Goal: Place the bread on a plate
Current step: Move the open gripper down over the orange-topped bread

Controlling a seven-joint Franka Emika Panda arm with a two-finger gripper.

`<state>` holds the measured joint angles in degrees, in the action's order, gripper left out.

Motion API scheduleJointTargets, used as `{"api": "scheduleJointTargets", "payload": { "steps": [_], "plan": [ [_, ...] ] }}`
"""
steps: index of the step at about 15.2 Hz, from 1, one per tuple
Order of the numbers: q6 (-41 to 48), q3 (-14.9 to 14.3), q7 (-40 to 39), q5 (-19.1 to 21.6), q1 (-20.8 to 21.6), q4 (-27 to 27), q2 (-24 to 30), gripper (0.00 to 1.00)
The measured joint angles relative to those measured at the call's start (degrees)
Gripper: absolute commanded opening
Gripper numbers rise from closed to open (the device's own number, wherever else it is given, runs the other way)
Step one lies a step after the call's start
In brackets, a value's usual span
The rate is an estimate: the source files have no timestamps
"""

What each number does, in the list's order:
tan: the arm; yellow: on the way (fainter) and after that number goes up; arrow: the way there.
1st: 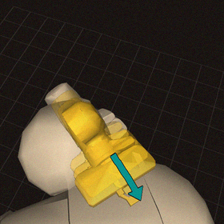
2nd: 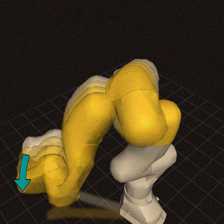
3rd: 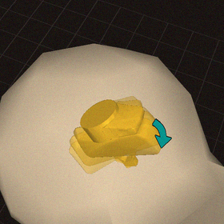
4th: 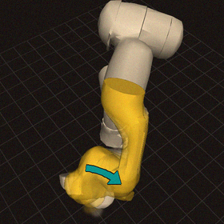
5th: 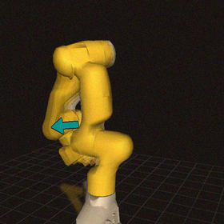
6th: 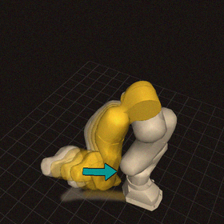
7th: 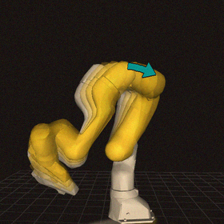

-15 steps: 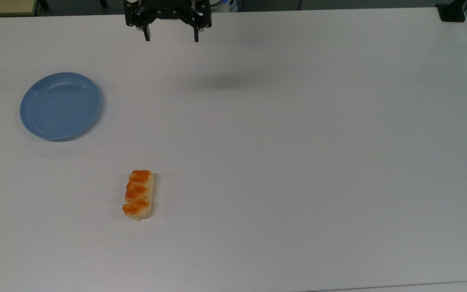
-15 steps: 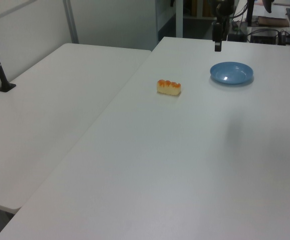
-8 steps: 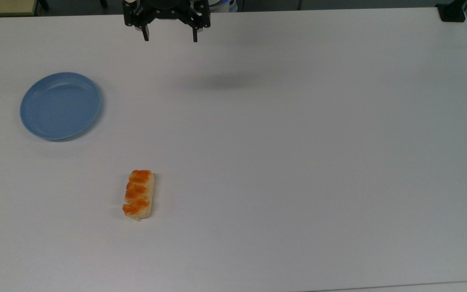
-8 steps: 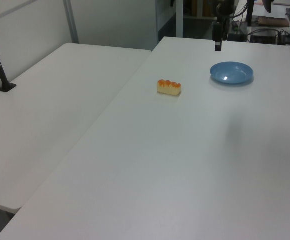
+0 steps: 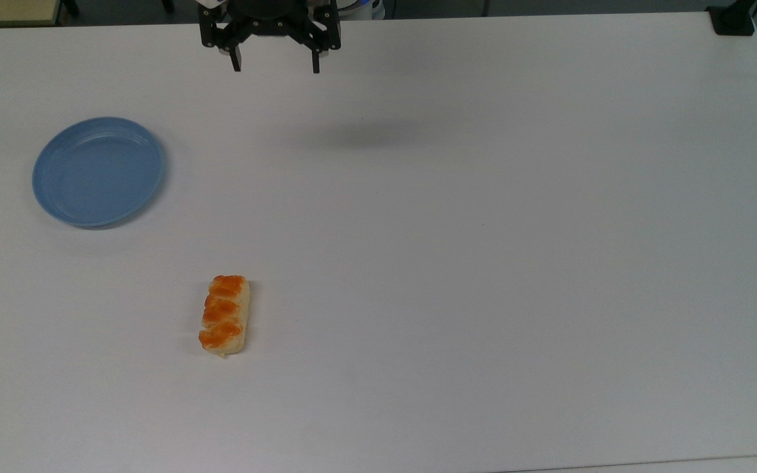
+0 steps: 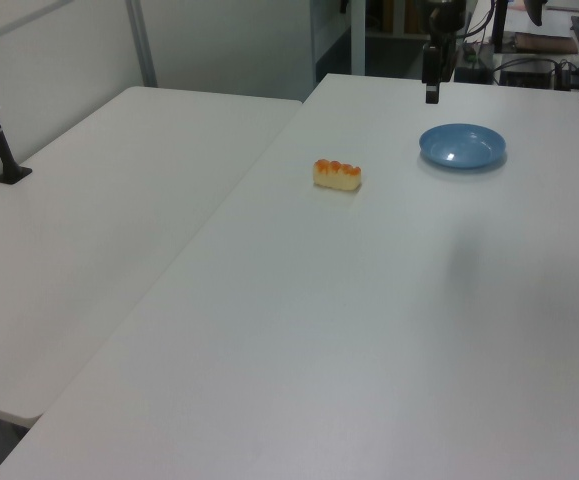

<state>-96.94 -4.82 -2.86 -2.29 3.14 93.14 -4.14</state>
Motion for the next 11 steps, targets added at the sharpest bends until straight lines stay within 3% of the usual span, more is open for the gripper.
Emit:
{"api": "scheduleJointTargets", "payload": {
  "steps": [6, 11],
  "plan": [
    [-13.48, -0.28, 0.41, 1.41, -2.72, -1.02, -5.49, 1.0],
    [-25.22, -0.5, 0.92, 1.96, -6.67, -9.35, -20.01, 1.0]
  ]
}}
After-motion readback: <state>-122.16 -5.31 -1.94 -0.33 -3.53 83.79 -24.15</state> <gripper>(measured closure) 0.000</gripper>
